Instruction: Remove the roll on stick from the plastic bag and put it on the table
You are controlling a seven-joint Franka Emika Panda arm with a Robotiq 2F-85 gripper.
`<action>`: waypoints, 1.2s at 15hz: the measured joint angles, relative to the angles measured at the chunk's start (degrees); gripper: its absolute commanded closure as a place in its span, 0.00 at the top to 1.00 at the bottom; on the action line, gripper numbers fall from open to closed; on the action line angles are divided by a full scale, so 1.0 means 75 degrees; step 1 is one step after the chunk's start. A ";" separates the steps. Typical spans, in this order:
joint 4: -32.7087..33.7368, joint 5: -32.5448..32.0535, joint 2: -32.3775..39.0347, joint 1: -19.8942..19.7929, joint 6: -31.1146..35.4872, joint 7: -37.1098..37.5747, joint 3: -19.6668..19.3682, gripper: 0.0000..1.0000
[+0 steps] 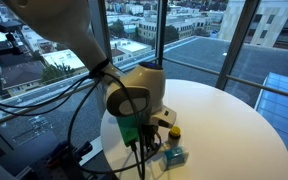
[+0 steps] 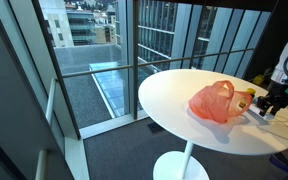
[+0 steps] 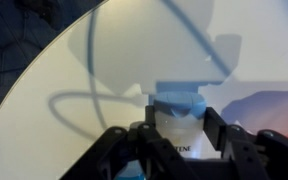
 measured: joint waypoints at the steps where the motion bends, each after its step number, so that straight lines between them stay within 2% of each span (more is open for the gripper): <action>1: 0.0046 0.0035 0.0042 0.0000 0.0000 -0.0005 0.0000 0.26; 11: 0.0327 0.0329 0.0440 -0.0001 0.0000 -0.0134 0.0000 0.26; 12: 0.0335 0.0329 0.0472 -0.0001 0.0000 -0.0134 0.0000 0.33; 13: 0.0343 0.0329 0.0489 -0.0001 0.0000 -0.0134 0.0000 0.66; 14: 0.0352 0.0329 0.0496 -0.0001 0.0000 -0.0135 0.0000 0.77; 17: 0.0359 0.0329 0.0495 0.0000 0.0000 -0.0161 0.0004 0.99; 18: 0.0359 0.0329 0.0486 0.0003 0.0000 -0.0184 0.0008 1.00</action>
